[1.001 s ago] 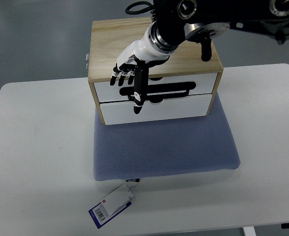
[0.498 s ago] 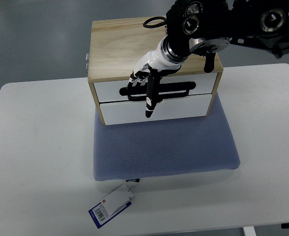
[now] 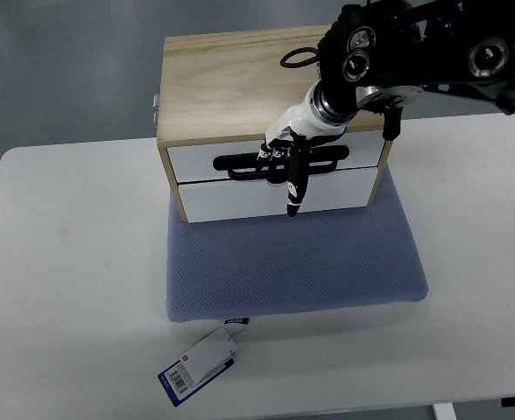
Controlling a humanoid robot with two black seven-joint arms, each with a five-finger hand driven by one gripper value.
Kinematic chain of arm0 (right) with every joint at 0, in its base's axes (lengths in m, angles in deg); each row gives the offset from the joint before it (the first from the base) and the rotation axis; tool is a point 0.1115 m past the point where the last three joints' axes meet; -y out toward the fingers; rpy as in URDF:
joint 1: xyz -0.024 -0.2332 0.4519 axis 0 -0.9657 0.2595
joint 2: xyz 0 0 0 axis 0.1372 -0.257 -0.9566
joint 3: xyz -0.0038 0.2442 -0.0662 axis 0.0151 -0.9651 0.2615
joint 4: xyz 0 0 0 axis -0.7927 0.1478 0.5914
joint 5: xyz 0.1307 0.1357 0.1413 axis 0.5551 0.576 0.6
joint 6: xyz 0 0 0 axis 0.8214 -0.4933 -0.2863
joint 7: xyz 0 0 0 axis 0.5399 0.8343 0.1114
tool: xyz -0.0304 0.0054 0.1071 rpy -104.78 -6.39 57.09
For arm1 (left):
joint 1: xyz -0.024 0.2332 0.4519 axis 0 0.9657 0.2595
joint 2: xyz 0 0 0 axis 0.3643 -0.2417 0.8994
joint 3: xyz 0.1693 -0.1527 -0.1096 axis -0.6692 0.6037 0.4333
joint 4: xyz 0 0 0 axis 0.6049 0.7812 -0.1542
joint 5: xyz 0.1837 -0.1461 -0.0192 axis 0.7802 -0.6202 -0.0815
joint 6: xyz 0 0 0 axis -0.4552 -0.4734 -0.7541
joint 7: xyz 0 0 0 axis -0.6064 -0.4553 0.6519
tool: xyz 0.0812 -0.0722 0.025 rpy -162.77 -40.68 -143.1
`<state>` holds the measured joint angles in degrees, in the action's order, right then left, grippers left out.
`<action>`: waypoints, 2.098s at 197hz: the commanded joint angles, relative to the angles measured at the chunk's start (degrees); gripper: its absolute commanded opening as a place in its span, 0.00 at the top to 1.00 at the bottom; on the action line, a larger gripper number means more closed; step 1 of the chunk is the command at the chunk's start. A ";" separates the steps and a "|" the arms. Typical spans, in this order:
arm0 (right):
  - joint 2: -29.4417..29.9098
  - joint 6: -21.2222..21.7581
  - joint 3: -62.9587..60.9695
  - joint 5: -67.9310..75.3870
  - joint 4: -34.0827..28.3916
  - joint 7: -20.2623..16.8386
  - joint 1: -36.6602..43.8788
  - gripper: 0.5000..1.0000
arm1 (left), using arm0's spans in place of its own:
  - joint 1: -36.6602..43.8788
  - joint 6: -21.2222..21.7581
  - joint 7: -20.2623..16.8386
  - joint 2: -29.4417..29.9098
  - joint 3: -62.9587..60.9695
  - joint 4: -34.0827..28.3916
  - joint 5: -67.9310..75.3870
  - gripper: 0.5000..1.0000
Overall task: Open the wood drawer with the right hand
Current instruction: 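Hook the right hand fingers around the upper drawer's black handle, then pull the upper drawer toward the robot with the right hand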
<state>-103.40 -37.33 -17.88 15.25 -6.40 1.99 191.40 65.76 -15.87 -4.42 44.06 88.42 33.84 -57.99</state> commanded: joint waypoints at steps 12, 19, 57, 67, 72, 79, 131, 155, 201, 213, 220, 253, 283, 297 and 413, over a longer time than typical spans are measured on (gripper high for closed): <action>-0.14 0.17 0.13 -1.56 0.11 0.08 -0.92 0.11 | -0.03 0.00 0.00 0.00 0.00 0.01 0.01 0.00; -0.23 0.26 0.13 -1.56 0.11 0.08 -1.00 0.11 | -0.03 0.00 0.00 0.00 0.00 0.01 0.01 0.00; -0.32 3.50 -0.31 -0.77 0.02 0.35 -1.00 0.11 | -0.03 0.00 0.00 0.00 0.08 -0.08 0.01 0.00; -0.32 4.66 -0.49 -0.77 0.02 0.35 -1.00 0.11 | -0.03 0.00 0.00 0.00 0.09 -0.08 0.01 0.00; -0.41 5.18 -0.58 -0.77 -0.07 0.35 -0.92 0.11 | 0.06 0.00 0.00 0.00 0.09 -0.08 0.01 0.00; -0.41 6.06 -0.58 -0.77 -0.24 0.35 -0.92 0.11 | -0.03 0.00 0.00 0.00 0.09 0.00 0.01 0.00; -1.55 12.57 -1.81 0.11 -1.56 0.79 -0.65 0.11 | 0.06 0.00 0.00 0.00 0.17 -0.08 -0.08 0.00; -1.99 12.74 -1.90 0.20 -2.35 0.87 -0.39 0.11 | -0.03 0.00 0.00 0.00 0.17 -0.08 -0.08 0.00; -3.75 13.53 -2.51 0.20 -5.25 0.96 -0.30 0.11 | -0.03 0.00 0.00 0.00 0.17 -0.17 -0.08 0.00; -4.45 14.43 -2.60 0.20 -6.13 1.05 -0.21 0.11 | -0.03 0.00 0.00 0.00 0.17 -0.17 -0.08 0.00; -4.62 14.43 -2.60 0.20 -6.31 1.05 -0.21 0.11 | -0.03 0.00 0.00 0.00 0.17 -0.17 -0.08 0.00; -5.33 14.43 -2.69 0.29 -8.24 1.14 0.67 0.11 | -0.03 0.00 0.00 0.00 0.17 -0.17 -0.08 0.00; -5.77 14.43 -2.69 0.29 -9.82 1.14 0.75 0.11 | -0.03 0.00 0.00 0.00 0.17 -0.17 -0.08 0.00; -5.77 14.43 -2.69 0.29 -10.44 1.23 0.75 0.11 | -0.03 0.08 0.00 0.00 0.17 -0.17 -0.08 0.00; -7.00 14.43 -4.00 0.02 -11.32 3.60 0.75 0.11 | -0.03 0.08 0.00 0.00 0.26 -0.26 -0.08 0.00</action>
<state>-109.61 -22.91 -21.85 15.43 -17.77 5.64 192.16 65.80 -15.78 -4.41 44.06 88.68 33.61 -58.06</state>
